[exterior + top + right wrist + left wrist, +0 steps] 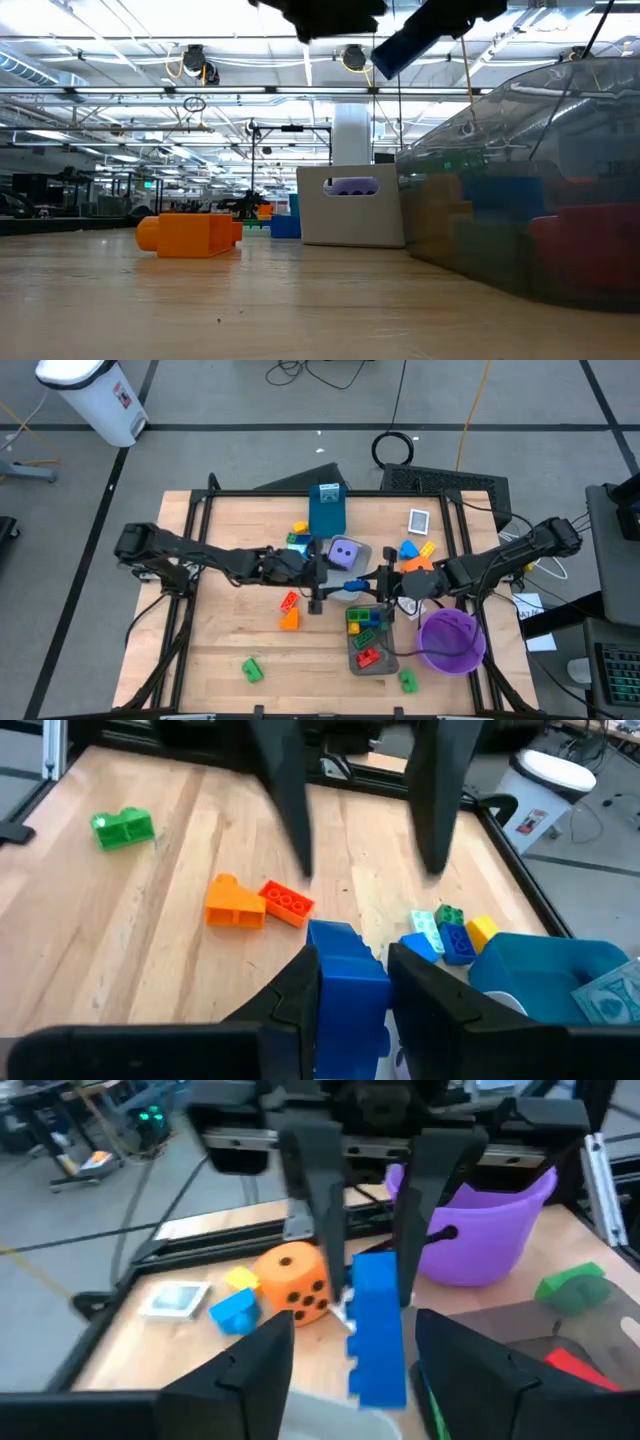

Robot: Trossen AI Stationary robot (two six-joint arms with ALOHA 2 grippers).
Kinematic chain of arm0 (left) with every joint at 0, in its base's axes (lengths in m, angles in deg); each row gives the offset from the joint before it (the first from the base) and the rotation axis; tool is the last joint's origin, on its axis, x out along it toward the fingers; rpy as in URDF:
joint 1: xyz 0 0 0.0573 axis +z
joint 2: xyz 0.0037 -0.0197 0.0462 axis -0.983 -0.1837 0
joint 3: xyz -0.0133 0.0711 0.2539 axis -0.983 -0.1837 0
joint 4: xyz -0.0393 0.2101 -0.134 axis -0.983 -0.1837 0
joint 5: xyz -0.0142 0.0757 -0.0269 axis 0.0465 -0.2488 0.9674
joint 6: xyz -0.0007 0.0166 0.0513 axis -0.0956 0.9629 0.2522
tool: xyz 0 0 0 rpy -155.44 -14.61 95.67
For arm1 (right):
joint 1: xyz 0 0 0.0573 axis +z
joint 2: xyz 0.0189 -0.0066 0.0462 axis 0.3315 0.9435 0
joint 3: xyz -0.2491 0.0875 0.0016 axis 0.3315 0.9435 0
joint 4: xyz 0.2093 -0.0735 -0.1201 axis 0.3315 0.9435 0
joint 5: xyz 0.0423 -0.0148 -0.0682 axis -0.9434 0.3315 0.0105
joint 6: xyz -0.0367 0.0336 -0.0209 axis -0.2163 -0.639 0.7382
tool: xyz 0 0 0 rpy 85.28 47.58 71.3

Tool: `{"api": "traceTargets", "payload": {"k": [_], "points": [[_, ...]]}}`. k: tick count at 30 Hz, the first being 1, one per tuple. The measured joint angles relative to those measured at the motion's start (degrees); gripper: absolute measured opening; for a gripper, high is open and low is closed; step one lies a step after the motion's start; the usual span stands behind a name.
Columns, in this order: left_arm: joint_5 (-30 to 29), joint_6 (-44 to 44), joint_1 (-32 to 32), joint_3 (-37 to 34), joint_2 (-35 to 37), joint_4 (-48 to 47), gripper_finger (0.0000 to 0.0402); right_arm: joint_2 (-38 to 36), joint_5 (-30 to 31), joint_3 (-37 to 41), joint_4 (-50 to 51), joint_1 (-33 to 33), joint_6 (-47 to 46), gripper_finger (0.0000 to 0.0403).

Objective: Pick & Place Toys
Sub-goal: Put the blue game piece into the black bin

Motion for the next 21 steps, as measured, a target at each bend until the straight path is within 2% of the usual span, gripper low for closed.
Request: {"api": "traceTargets", "payload": {"k": [5, 12, 18, 21], "points": [[-1.7, -1.5, 0.1, 0.1, 7.6, -9.7, 0.0234, -2.0, -1.2, 0.0, 3.5, 0.3, -5.5, 0.0087], [-1.6, -2.7, 0.1, 0.0, 15.7, -23.9, 0.0228, -0.5, -13.1, -0.1, 10.1, 2.2, -16.4, 0.0087], [-1.6, -5.9, 0.5, 0.1, 17.6, -31.7, 0.0213, 2.5, -18.1, 0.0, 13.6, 5.1, -25.9, 0.0087], [-1.5, -7.0, 0.4, 0.0, 16.7, -32.9, 0.0205, 5.1, -18.3, 0.0, 13.9, 6.8, -28.8, 0.0087]]}}
